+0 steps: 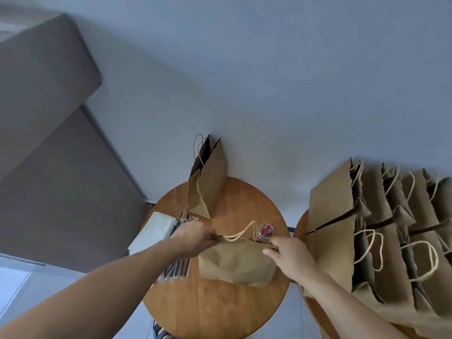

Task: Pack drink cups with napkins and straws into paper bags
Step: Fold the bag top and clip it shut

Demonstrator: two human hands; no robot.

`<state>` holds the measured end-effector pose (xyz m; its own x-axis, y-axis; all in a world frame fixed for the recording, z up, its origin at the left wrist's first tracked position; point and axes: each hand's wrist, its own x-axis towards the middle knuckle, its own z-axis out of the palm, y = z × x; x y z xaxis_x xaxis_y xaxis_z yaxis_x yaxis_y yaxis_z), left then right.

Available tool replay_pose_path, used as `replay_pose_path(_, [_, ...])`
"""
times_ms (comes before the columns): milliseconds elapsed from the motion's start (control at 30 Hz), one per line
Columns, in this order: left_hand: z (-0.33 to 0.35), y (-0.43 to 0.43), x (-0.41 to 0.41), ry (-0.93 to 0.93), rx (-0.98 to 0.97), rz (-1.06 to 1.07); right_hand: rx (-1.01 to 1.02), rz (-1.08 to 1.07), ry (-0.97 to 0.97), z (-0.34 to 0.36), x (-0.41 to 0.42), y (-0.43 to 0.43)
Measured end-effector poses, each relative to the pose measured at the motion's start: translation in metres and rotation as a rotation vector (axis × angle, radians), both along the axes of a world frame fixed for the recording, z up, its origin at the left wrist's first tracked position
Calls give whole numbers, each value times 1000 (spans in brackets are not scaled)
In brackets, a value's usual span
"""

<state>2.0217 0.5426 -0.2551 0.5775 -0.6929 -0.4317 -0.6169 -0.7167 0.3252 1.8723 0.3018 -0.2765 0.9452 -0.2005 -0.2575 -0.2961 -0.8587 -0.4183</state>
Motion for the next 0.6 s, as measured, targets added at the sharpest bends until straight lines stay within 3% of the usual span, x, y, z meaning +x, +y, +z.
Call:
replay_pose_path(100, [34, 10, 13, -47, -86, 47, 99, -27, -101, 35, 19, -7])
replay_pose_path(267, [116, 31, 40, -16, -321, 305, 392, -117, -343, 115, 61, -9])
replay_pose_path(600, [257, 110, 55, 87, -1099, 724, 638, -11, -773, 257, 151, 57])
